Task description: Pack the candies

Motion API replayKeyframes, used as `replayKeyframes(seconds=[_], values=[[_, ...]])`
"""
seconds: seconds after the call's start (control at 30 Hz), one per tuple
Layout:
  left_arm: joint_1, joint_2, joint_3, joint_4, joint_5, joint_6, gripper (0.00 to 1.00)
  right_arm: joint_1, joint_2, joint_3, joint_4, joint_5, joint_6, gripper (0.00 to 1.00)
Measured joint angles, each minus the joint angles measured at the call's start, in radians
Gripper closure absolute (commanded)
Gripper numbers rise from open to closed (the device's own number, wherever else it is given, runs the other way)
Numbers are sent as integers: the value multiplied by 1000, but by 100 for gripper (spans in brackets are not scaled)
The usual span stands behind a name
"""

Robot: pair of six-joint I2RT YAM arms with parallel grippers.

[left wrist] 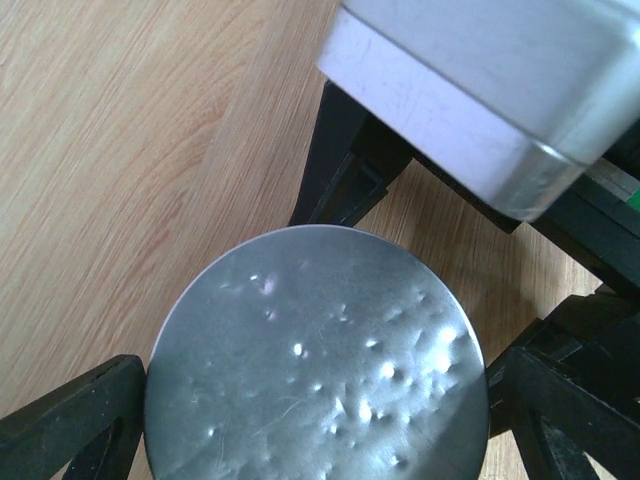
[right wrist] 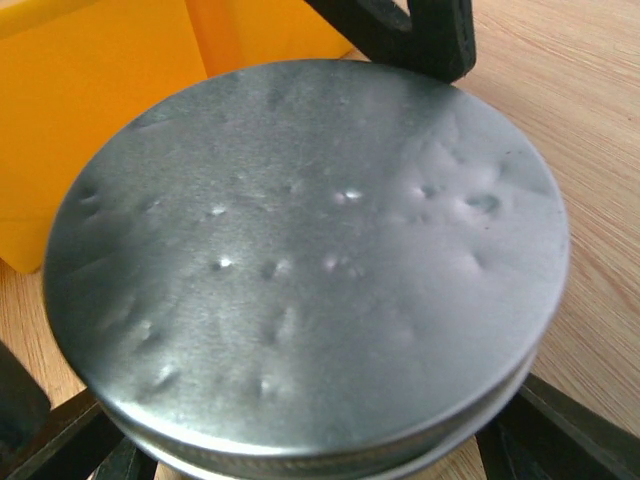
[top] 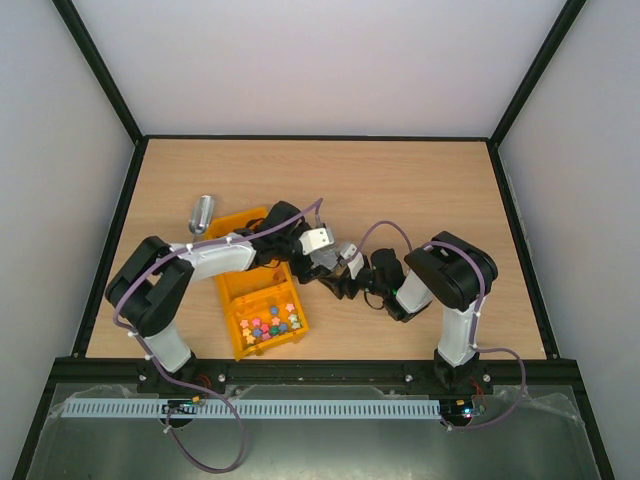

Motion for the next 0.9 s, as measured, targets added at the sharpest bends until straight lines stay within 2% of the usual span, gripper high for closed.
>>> replayKeyframes(seconds=[0.13,0.3,0.47,0.67,0.9], values=[[0,9,1,-2,6,2,4,0,0,0,0,0,0,25],[0,32,21,-2,7,19,16,0,0,0,0,3,-1,28],[0,33,26,-9,9,40,30,-1,0,0,0,7,-4,36],[18,51,59,-58,43,87,34,0,0,0,0,19,0,41],[51,118,174,-206,124,250,39,-1,0,0,1,30,1,43]])
